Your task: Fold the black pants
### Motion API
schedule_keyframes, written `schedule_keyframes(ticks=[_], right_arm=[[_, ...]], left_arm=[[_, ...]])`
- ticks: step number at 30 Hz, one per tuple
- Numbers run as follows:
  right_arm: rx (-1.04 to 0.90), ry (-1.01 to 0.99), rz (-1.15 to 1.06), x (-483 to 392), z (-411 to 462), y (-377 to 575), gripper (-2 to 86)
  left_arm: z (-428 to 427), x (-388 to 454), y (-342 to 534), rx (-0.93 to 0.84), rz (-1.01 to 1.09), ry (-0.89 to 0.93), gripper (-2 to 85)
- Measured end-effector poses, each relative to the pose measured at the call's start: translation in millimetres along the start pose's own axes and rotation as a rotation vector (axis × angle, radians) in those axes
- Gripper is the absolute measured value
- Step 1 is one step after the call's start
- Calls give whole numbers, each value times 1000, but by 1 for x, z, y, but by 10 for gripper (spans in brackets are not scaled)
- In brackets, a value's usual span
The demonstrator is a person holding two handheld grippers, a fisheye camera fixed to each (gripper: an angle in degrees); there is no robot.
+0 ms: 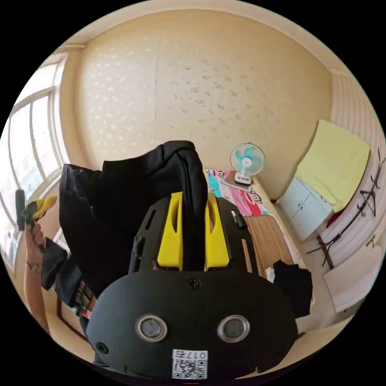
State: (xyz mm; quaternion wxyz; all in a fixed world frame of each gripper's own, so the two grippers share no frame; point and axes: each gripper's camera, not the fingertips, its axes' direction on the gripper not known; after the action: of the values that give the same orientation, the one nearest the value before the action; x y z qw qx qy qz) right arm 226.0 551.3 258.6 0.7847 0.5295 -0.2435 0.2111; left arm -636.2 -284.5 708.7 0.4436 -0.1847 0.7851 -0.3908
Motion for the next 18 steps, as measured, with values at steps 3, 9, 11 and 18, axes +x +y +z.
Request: schedule_keyframes(ticks=[3, 9, 11, 18], right_arm=[[-103, -110, 111, 17, 41, -12, 121], [-346, -169, -230, 8, 143, 132, 99], [-446, -170, -216, 27, 176, 198, 106], [-705, -129, -45, 79, 234, 405, 108]], left_arm=[[14, -27, -2, -68, -72, -69, 195], [115, -64, 191, -582, 4, -73, 181], [127, -76, 263, -634, -62, 30, 175], [117, -60, 442, -570, -291, 233, 164]])
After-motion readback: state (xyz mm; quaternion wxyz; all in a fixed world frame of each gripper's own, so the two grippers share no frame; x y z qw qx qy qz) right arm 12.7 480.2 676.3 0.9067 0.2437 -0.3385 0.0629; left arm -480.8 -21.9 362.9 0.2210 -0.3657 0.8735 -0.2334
